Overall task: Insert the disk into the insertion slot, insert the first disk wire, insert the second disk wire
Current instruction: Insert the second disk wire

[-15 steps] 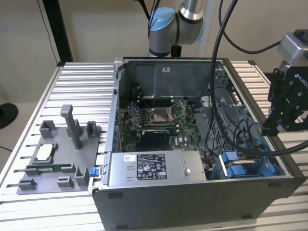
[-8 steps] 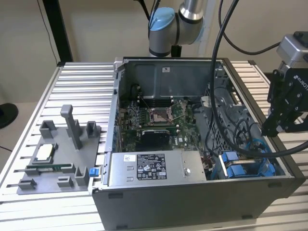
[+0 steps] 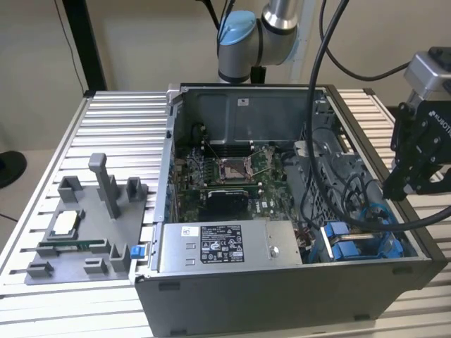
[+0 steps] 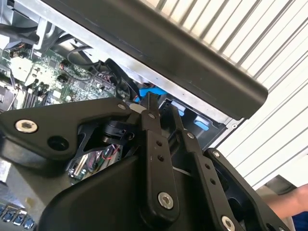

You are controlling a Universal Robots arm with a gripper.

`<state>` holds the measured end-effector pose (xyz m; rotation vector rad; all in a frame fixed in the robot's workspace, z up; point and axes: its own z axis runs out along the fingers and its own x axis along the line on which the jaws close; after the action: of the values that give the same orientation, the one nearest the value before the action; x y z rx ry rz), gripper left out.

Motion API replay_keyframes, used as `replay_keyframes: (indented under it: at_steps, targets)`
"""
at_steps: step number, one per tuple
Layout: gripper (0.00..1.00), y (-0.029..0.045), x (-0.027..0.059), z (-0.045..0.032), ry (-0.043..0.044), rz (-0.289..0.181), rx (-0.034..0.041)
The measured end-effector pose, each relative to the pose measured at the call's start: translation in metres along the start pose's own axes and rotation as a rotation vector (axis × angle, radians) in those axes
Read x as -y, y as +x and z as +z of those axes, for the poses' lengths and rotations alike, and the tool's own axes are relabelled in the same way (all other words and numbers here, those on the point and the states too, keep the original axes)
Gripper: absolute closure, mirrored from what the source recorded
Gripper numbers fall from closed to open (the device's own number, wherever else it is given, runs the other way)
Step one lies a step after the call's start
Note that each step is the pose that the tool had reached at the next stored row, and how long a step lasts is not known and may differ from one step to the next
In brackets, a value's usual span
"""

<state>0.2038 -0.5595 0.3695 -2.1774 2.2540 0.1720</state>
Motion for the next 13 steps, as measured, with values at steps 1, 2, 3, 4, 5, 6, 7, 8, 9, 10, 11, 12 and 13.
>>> replay_keyframes:
  at_steps: [1, 2, 3, 4, 5, 6, 7, 8, 9, 10, 11, 12, 13]
  targets:
    - [0.00, 0.0000, -0.0001, 0.0002, 0.0000, 0.000, -0.0001]
    - [0.00, 0.0001, -0.0003, 0.0005, 0.0000, 0.000, -0.0002]
    - [0.00, 0.0001, -0.0004, 0.0008, 0.0000, 0.000, -0.0003]
    - [0.00, 0.0001, -0.0004, 0.0012, 0.0001, 0.000, -0.0003]
    - [0.00, 0.0002, -0.0005, 0.0017, 0.0000, 0.000, -0.0002]
    - [0.00, 0.0002, -0.0007, 0.0020, 0.0000, 0.000, -0.0001]
    - [0.00, 0.0002, -0.0007, 0.0024, 0.0000, 0.000, -0.0002]
    - [0.00, 0.0003, -0.0008, 0.0027, 0.0000, 0.000, -0.0002]
    - [0.00, 0.0003, -0.0010, 0.0031, 0.0001, 0.000, -0.0002]
    - [0.00, 0.0004, -0.0011, 0.0036, 0.0000, 0.000, -0.0002]
    - [0.00, 0.0004, -0.0012, 0.0040, 0.0000, 0.000, -0.0002]
    - [0.00, 0.0004, -0.0013, 0.0044, 0.0000, 0.000, -0.0001]
    - [0.00, 0.0005, -0.0014, 0.0049, 0.0000, 0.000, -0.0001]
